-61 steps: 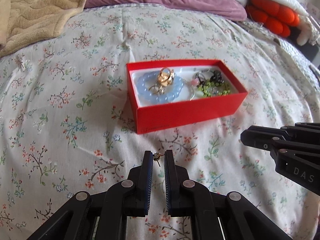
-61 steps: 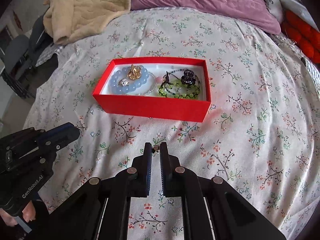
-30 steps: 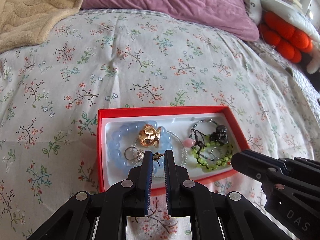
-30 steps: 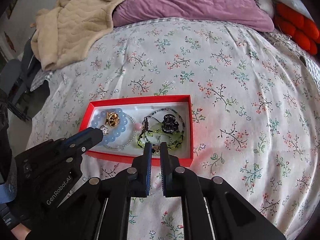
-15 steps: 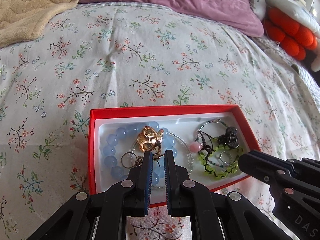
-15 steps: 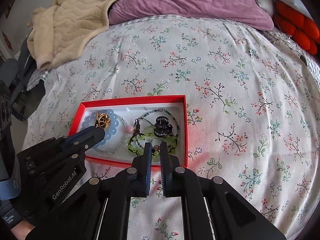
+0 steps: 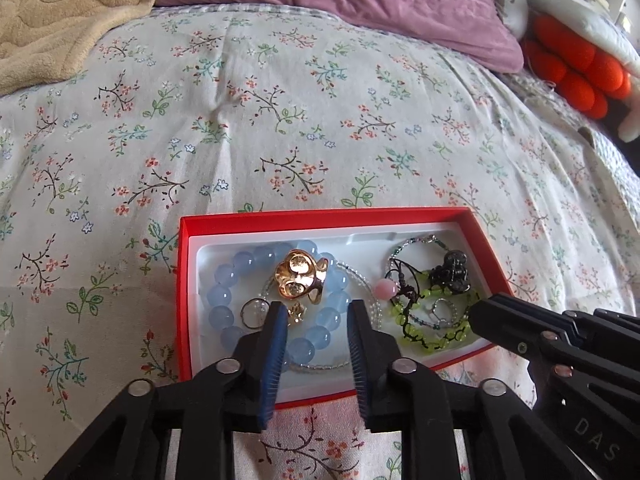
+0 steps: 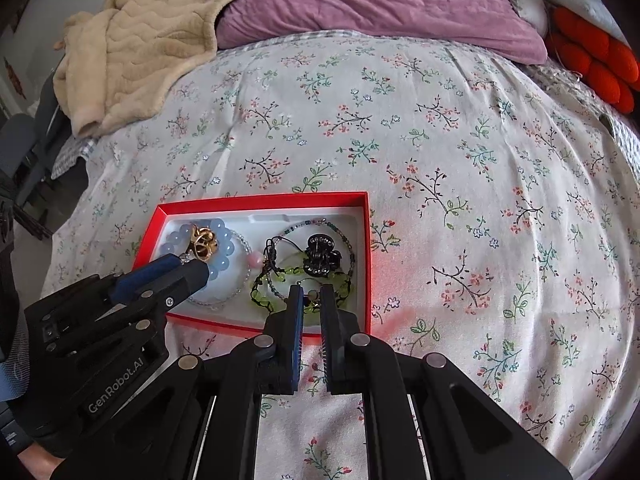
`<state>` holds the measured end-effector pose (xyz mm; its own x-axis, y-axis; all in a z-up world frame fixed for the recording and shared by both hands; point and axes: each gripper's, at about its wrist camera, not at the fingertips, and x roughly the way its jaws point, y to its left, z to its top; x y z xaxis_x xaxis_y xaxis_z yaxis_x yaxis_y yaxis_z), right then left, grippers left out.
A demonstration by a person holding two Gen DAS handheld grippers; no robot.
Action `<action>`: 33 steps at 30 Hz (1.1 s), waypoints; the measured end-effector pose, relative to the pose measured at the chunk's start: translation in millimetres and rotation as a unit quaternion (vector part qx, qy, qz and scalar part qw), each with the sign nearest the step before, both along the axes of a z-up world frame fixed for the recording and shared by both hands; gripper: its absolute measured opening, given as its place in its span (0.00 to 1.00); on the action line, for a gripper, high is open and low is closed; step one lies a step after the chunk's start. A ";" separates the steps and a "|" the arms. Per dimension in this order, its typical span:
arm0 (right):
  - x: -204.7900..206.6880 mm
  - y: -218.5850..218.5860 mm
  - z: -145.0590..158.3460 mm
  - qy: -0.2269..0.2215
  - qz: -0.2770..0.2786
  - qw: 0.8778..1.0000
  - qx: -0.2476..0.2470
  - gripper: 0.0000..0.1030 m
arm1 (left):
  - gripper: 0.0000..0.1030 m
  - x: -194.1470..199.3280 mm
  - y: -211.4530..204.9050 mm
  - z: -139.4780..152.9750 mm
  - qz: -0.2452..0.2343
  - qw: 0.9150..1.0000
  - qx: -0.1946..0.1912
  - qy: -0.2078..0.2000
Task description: Organize jewelry
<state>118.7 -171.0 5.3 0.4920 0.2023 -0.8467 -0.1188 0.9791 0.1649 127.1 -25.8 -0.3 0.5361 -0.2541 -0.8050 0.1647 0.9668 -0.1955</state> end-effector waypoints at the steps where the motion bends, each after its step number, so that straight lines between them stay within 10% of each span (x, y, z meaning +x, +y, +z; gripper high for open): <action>1: 0.4 -0.4 -0.3 0.000 -0.001 1.000 0.000 0.08 | 0.28 -1.6 0.5 1.2 -0.002 1.000 0.002 -0.001; 17: 2.9 -0.3 -0.4 0.006 0.013 1.000 0.012 0.10 | 0.76 -28.4 16.5 16.7 -0.012 0.997 0.064 -0.033; 22: -3.5 -5.4 1.4 0.000 0.022 1.000 0.022 0.50 | 0.84 -34.5 22.7 18.5 -0.009 0.997 0.078 -0.029; 33: -15.6 -11.8 15.4 -0.017 0.014 0.999 0.032 0.53 | 0.91 -47.1 40.6 19.9 0.015 0.997 0.079 -0.015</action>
